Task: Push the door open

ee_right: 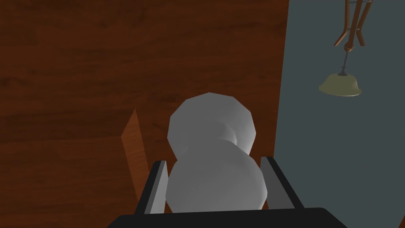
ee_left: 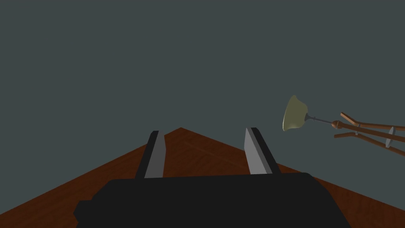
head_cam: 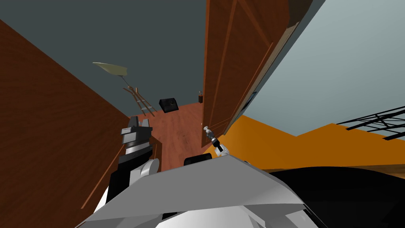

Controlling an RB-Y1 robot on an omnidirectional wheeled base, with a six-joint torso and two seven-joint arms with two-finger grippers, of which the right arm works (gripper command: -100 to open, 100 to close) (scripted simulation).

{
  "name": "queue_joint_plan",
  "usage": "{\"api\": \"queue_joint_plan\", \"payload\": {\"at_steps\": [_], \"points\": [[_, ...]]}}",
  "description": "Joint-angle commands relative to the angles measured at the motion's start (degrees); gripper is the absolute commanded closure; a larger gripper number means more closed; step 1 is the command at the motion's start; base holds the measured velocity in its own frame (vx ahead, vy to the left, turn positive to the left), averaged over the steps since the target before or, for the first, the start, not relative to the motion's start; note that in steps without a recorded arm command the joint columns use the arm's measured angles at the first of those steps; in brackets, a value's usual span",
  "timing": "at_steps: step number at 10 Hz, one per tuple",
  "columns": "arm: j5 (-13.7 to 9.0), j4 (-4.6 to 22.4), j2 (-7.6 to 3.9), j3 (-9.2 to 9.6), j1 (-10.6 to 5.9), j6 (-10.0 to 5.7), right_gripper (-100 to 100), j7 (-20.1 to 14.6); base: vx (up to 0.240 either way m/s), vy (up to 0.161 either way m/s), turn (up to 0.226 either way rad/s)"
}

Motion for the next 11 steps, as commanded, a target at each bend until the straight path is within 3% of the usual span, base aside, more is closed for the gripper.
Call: {"api": "queue_joint_plan", "payload": {"at_steps": [1, 4, 11], "points": [[0.0, 0.1, 0.09, 0.08, 0.11, -0.05, 100, 0.0, -0.022, -0.011, 0.01], [0.0, 0.1, 0.09, 0.08, 0.11, -0.05, 100, 0.0, -0.008, -0.003, -0.002], [-3.1, 0.6, -0.33, 1.02, -0.19, 0.05, 100, -11.2, 0.025, 0.012, -0.003]]}}
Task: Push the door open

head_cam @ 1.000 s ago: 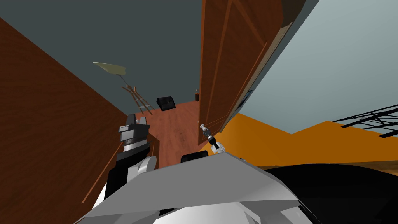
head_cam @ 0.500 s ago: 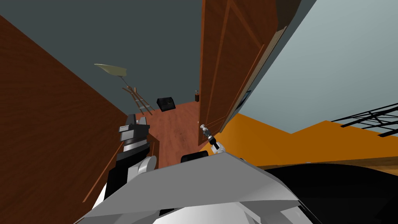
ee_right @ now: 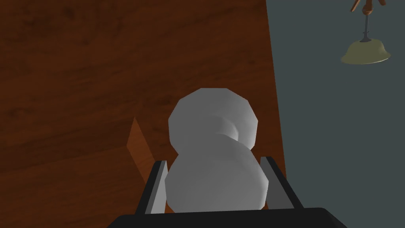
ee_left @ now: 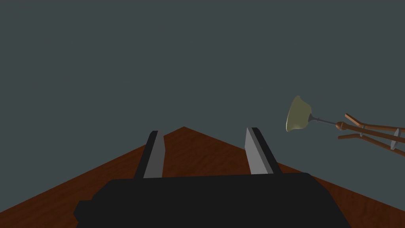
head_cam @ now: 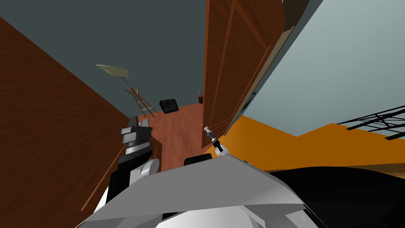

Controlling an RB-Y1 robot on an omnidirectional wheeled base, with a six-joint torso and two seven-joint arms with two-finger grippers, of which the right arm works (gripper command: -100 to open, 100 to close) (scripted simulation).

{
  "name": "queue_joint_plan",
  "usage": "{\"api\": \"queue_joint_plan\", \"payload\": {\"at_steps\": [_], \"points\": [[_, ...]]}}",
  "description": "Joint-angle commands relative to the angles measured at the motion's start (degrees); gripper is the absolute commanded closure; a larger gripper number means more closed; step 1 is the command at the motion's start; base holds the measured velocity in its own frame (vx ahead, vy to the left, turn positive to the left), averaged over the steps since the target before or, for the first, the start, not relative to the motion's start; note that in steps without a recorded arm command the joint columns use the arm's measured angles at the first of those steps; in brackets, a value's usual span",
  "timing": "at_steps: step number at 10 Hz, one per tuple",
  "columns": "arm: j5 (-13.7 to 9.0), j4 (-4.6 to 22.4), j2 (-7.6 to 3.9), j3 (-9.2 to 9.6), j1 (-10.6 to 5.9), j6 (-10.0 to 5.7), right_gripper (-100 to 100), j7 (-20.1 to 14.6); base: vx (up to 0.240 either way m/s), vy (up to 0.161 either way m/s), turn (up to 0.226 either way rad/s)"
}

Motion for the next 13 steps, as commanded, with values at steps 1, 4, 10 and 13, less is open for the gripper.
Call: {"api": "queue_joint_plan", "payload": {"at_steps": [1, 4, 10, 13], "points": [[-1.0, 0.3, -0.11, 0.23, -0.35, -0.24, 100, -2.9, 0.039, 0.025, -0.003], [-2.5, 0.5, -0.25, 0.68, -0.52, -0.26, 100, -7.1, 0.034, 0.018, -0.002], [-4.8, 0.8, -0.48, 1.42, -0.8, -0.3, 100, -14.5, 0.032, 0.016, -0.001], [-6.6, 1.0, -0.64, 1.98, -1.01, -0.33, 100, -19.1, 0.042, 0.019, -0.003]]}}
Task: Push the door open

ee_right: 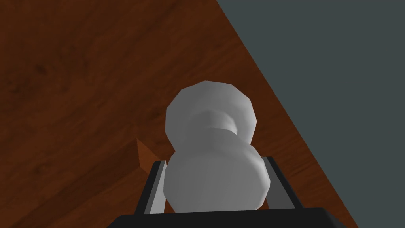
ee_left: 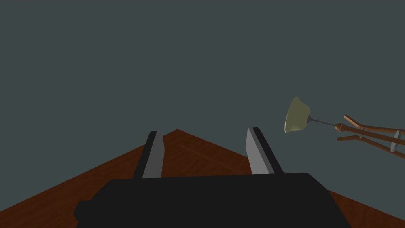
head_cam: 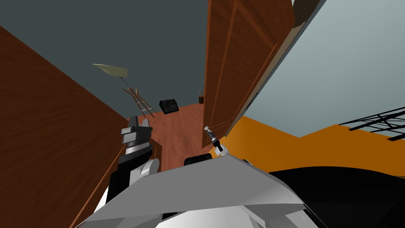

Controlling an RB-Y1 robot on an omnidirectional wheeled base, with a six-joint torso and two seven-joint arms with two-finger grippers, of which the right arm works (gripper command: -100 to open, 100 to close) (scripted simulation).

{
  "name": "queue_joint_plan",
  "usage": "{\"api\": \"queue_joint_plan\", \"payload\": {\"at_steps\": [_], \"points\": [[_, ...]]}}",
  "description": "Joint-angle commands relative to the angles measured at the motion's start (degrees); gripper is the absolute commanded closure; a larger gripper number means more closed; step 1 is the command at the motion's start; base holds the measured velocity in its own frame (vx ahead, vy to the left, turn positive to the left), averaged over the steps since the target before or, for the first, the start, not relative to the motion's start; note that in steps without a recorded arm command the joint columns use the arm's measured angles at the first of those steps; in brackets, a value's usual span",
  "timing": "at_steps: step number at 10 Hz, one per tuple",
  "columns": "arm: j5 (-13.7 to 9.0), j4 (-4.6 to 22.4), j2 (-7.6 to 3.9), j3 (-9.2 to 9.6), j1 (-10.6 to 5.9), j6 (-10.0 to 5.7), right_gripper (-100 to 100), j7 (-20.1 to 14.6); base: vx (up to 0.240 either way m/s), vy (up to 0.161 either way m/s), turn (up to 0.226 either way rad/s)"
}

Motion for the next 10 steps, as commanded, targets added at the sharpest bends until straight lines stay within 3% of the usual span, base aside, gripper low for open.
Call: {"api": "queue_joint_plan", "payload": {"at_steps": [1, 10], "points": [[-1.1, 0.0, -0.18, 0.21, -0.31, -0.07, 100, -2.9, 0.037, 0.017, 0.001], [-6.3, 0.8, -0.67, 1.85, -0.93, -0.16, 100, -15.0, 0.044, 0.02, -0.004]]}}
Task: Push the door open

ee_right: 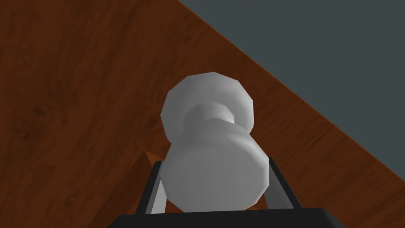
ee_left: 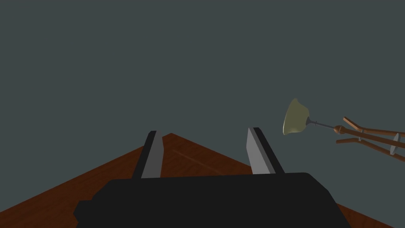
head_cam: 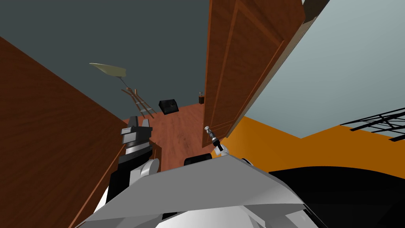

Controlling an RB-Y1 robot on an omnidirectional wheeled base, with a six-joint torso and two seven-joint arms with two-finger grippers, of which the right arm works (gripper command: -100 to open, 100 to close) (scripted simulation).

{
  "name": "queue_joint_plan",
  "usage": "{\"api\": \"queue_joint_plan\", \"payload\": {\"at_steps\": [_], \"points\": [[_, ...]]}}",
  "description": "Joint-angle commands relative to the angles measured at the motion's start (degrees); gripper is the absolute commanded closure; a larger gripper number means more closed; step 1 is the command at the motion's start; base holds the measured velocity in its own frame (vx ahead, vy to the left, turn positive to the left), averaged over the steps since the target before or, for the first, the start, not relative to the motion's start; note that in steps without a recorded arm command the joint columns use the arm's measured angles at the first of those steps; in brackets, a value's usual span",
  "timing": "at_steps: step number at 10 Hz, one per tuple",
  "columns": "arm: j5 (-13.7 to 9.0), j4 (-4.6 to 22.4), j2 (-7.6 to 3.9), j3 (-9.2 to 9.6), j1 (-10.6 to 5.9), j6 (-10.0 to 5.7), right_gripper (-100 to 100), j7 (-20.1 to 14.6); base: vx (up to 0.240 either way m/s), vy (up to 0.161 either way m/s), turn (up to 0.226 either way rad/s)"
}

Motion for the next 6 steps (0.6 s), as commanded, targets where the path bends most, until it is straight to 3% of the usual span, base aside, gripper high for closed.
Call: {"api": "queue_joint_plan", "payload": {"at_steps": [1, 2, 6], "points": [[-1.4, 0.2, -0.12, 0.3, -0.4, -0.07, 100, -2.9, 0.042, 0.018, -0.005], [-1.4, 0.2, -0.12, 0.3, -0.4, -0.07, 100, -3.3, 0.034, 0.014, -0.003], [-4.9, 0.7, -0.44, 1.38, -0.81, -0.13, 100, -10.0, 0.054, 0.024, -0.006]]}}
